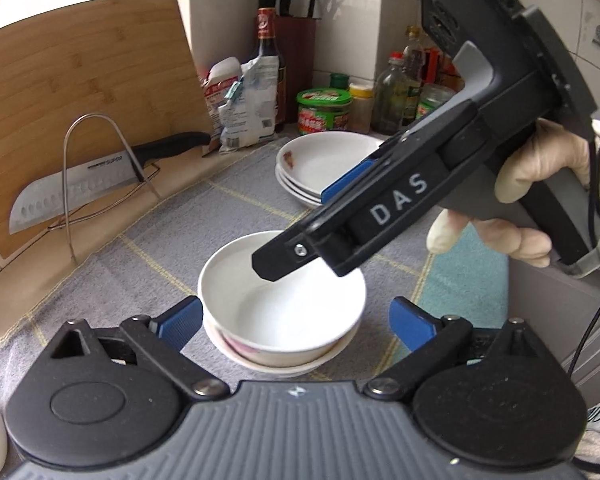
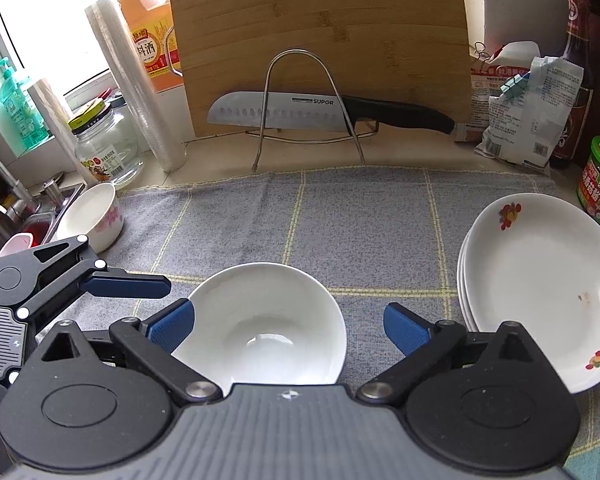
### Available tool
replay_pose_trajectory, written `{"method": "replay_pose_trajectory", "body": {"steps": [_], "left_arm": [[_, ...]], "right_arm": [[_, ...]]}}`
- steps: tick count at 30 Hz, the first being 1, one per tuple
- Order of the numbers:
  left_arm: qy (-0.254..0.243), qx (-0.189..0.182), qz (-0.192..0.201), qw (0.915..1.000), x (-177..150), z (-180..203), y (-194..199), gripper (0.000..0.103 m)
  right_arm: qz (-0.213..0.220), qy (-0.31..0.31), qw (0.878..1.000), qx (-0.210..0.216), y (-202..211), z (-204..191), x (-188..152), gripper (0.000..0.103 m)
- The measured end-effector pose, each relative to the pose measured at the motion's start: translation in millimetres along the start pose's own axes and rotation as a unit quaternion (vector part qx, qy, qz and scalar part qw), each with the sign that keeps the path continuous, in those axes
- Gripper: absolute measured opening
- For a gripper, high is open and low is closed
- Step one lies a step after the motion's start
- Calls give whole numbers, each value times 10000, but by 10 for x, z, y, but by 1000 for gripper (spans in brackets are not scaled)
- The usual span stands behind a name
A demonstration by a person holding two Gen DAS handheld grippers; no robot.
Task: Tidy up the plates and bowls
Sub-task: 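Open the right gripper and withdraw it from the bowl stack, then move the right gripper to the bowl by the glass jar and grasp its rim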
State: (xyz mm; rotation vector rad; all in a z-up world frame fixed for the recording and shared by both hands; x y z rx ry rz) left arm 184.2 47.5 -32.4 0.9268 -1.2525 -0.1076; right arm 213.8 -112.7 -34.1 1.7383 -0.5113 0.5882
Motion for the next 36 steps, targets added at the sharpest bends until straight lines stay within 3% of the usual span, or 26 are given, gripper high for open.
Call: {"method": "replay_pose_trajectory", "body": {"steps": [6, 12, 19, 23, 28, 36], "left_arm": [[15, -271, 28, 9996, -19, 70, -46, 99], [236, -157, 101, 9995, -87, 5, 13, 99], [693, 546, 295, 9957, -321, -194, 336, 100], [1094, 1205, 340, 9861, -554, -373, 550, 100], [1541, 2007, 399, 9667, -867, -648, 840, 101], [2086, 2675, 304, 9402, -1280, -1034, 1075, 101]], "right_arm": [[286, -155, 9985, -445, 133, 15, -78, 103], [501, -54, 9954, -820, 250, -66, -140, 103], [589, 268, 9942, -862, 248, -326, -136, 103], [598, 410, 9951, -675, 182, -530, -91, 103], [549, 625, 9955, -447, 69, -814, -56, 103], [430, 1159, 9923, -39, -198, -1304, -106, 103]]}}
Point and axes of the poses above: each gripper's, at about its wrist camera, not at the fingertips, and y roughly against the way its jaws point, z to its right, x to its top, the point moved 2 cm from there along -y, roughly the way its jaws point
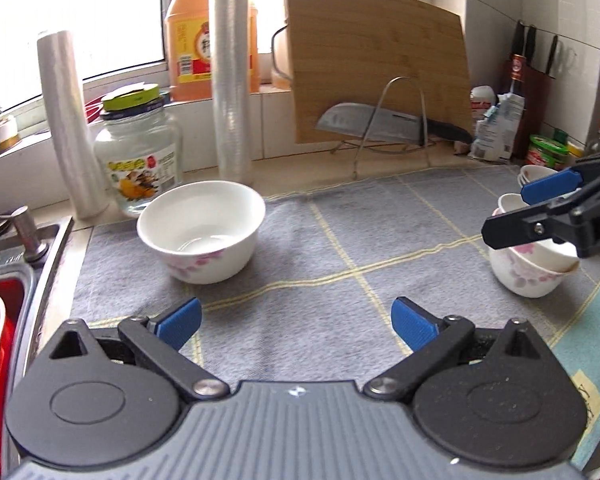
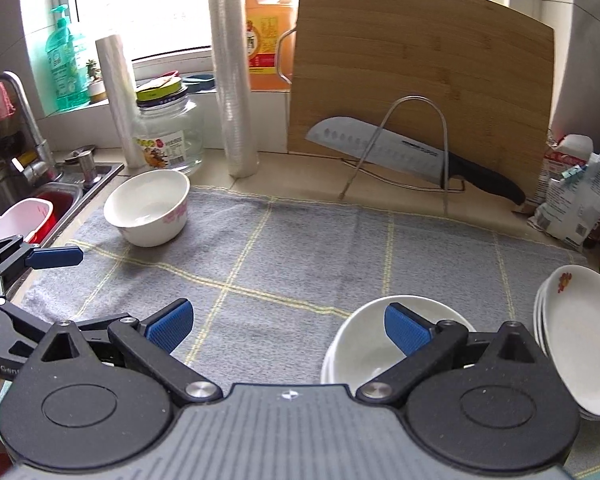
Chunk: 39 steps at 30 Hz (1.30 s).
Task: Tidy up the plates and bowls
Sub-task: 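Move the right gripper to the bowl by the glass jar and grasp its rim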
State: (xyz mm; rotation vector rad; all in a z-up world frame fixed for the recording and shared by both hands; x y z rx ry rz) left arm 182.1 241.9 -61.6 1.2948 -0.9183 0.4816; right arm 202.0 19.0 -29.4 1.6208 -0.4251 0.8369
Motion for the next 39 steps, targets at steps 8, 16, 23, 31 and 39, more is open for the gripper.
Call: {"method": "replay_pose_trajectory", "body": {"steps": [8, 16, 23, 31, 39], "left_arm": [[38, 475, 27, 9989, -55, -299, -197, 101], [-121, 601, 189, 9979, 63, -443, -476, 100], [-158, 504, 274, 9982, 117, -501, -664, 98], [-112, 395, 379, 9984, 152, -532, -707, 97], [-53, 384, 378, 9985, 144, -548, -756, 94]], "right_arm": [[-215, 414, 9978, 481, -306, -361, 136, 103], [-376, 668, 9934, 848, -622, -478, 450, 103], [-398, 685, 9900, 1169, -944, -571, 736, 103], [-407, 959, 9825, 1547, -1304, -809, 995, 103], [-554, 1128, 9768, 1732, -1685, -926, 1178, 97]]}}
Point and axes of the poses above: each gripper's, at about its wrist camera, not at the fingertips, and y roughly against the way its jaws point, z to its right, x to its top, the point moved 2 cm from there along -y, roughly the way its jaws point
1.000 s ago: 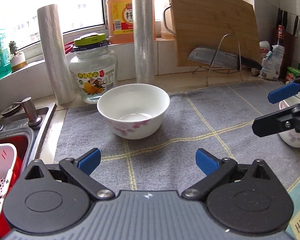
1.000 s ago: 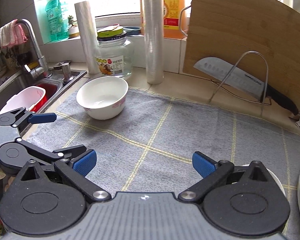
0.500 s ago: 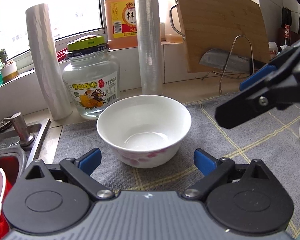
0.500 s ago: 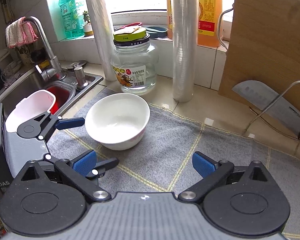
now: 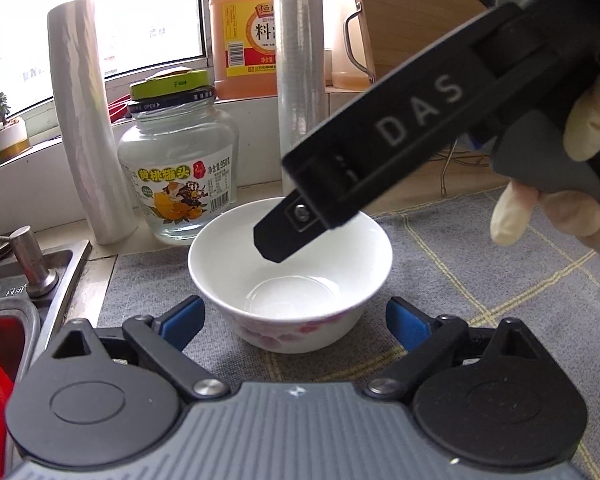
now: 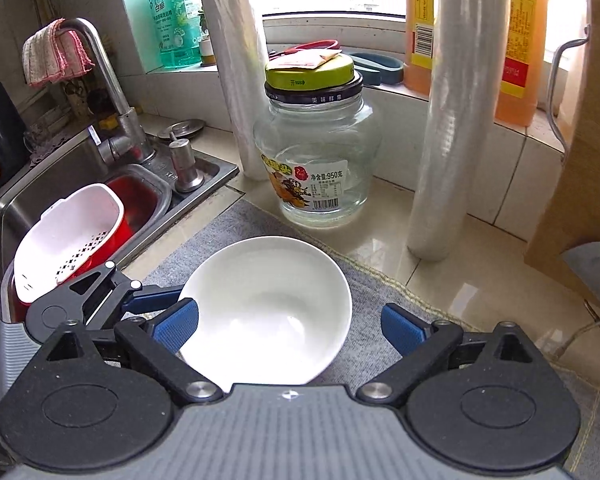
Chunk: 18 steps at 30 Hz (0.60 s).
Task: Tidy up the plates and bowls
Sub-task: 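Move the right gripper to the bowl by the glass jar and grasp its rim, then lift the white bowl with the right gripper and carry it toward the nested bowls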
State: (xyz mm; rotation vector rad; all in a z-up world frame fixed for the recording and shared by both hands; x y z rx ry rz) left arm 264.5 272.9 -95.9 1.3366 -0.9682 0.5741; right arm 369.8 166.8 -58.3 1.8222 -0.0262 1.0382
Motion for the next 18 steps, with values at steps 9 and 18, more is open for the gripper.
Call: {"method": "replay_pose_trajectory", "body": {"steps": [9, 18], "left_arm": [[141, -11, 10, 9999, 22, -48, -26, 90], [115, -32, 36, 9999, 46, -41, -33, 90]], "right_arm": [[-129, 11, 9996, 253, -206, 45, 109, 80], [-242, 91, 9993, 262, -258, 51, 100, 76]]}}
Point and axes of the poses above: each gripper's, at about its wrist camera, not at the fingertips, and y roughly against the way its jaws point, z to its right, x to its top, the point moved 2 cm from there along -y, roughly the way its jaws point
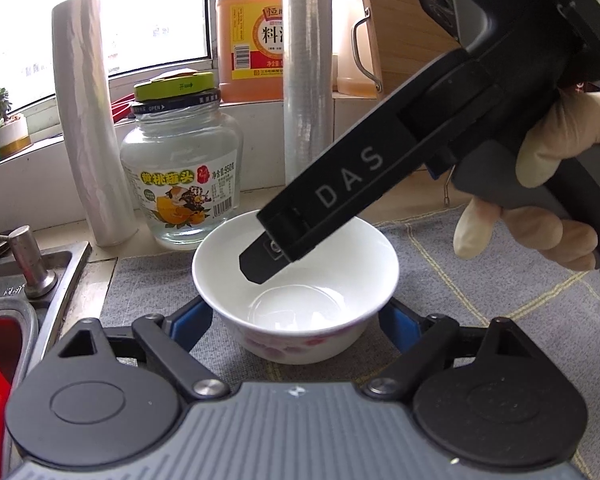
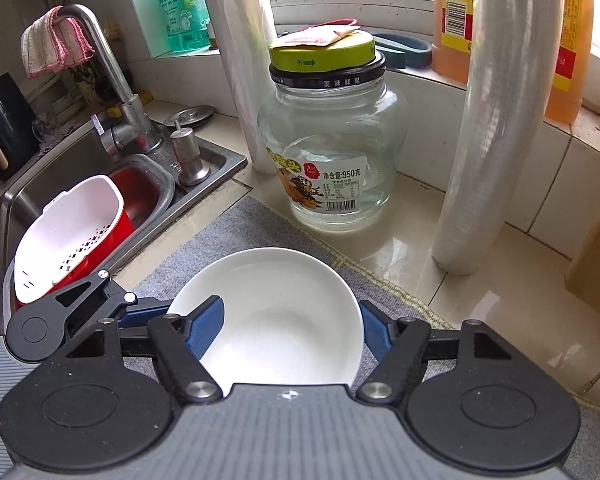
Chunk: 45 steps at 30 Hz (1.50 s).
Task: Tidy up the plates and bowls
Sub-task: 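Lift the white bowl with the right gripper and carry it toward the nested bowls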
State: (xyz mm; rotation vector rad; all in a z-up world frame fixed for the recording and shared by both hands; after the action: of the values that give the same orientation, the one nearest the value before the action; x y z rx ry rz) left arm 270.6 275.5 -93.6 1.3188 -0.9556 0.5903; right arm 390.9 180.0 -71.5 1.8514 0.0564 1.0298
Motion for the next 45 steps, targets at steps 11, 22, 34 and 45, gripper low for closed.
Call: {"method": "replay_pose_trajectory", "body": {"steps": [11, 22, 34, 45], "left_arm": [[-69, -130, -71, 9999, 8, 31, 48, 89], [-218, -358, -320, 9986, -19, 213, 353, 90], [-501, -725, -481, 9949, -72, 472, 679, 90], [-954, -1222, -578, 9862, 9, 910, 868, 90]], "right_arm": [[-82, -52, 9999, -130, 50, -22, -38, 73], [-65, -173, 9997, -133, 433, -220, -248, 74], [168, -303, 9989, -325, 913, -431, -611, 74], [345, -786, 9940, -671, 1441, -369, -1022, 74]]}}
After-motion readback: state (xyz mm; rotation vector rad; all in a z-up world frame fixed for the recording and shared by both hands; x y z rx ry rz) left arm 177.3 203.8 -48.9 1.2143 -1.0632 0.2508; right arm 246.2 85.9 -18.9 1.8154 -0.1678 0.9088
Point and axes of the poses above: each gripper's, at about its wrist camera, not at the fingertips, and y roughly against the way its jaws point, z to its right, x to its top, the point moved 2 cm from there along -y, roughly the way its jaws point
